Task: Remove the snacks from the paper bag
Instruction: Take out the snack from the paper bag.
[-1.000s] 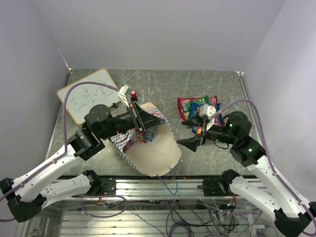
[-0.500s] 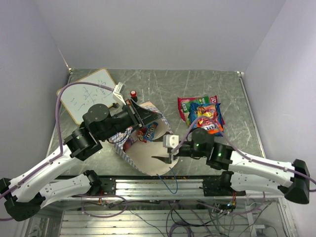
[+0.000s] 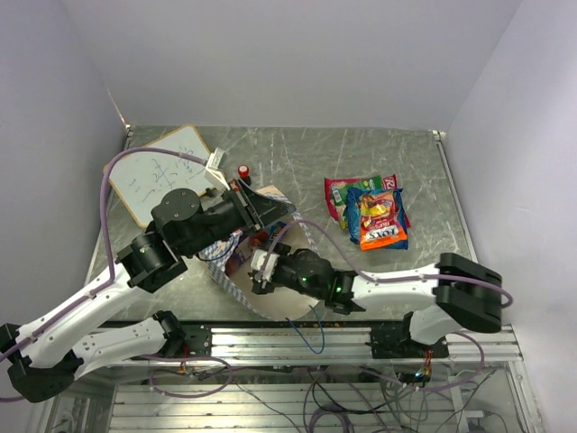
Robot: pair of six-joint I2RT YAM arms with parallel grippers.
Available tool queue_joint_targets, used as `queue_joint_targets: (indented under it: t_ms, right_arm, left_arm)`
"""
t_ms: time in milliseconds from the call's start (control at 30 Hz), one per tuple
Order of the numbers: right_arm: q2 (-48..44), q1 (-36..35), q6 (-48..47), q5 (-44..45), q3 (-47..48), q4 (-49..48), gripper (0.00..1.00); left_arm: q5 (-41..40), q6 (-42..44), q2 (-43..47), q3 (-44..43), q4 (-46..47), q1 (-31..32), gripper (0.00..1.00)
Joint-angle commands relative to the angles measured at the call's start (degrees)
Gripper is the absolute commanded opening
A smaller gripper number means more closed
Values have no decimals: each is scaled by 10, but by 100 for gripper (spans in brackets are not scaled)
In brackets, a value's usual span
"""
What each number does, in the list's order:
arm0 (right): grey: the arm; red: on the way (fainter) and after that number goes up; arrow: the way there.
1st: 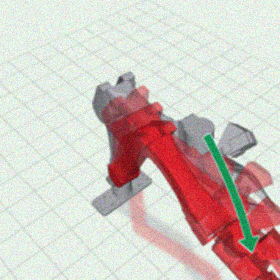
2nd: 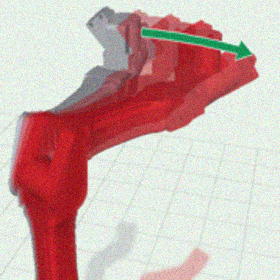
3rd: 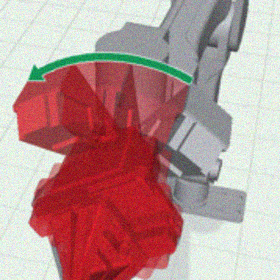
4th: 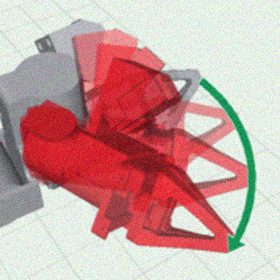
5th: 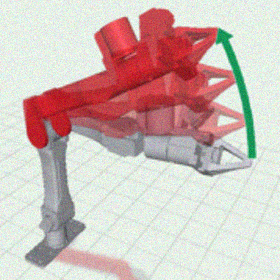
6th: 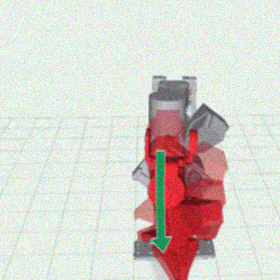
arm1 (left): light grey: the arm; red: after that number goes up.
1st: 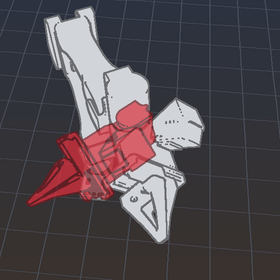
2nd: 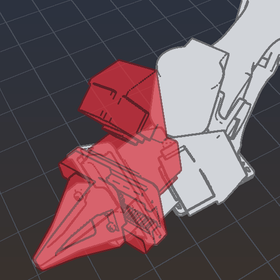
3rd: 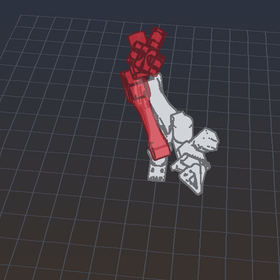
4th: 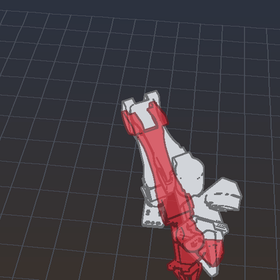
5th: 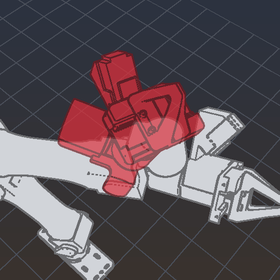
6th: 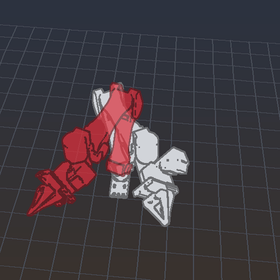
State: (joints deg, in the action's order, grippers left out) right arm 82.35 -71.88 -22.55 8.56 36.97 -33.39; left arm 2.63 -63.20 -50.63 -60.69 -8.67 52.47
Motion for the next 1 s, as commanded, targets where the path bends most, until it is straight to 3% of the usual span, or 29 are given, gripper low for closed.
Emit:
queue_joint_targets:
  t_ms: [0, 333, 533, 667, 767, 833, 933, 967]
  right_arm:
    - [66, 0, 1, 12, 23, -120, 72]
    - [225, 22, 0, -30, 113, -191, 99]
    - [304, 33, 20, -19, 152, -236, 100]
    - [363, 34, 23, 59, 191, -246, 100]
    - [385, 38, 18, 126, 218, -240, 95]
    - [383, 46, 17, 122, 213, -244, 86]
    - [371, 55, 3, 121, 185, -268, 55]
    - [366, 57, 0, 126, 181, -268, 49]
  left_arm:
    - [-7, 13, -8, -29, 34, 6, 7]
    - [1, 9, -17, -33, 35, 9, 7]
    - [-2, 2, 4, -15, 32, 10, 7]
    - [-8, 8, 10, -26, 9, 10, 7]
    - [-12, 12, 13, -36, -12, 10, 7]
    - [-17, 13, 18, -36, -24, 10, 7]
    - [-33, 8, 34, -28, -34, 10, 7]
    - [-39, 7, 41, -24, -36, 10, 7]
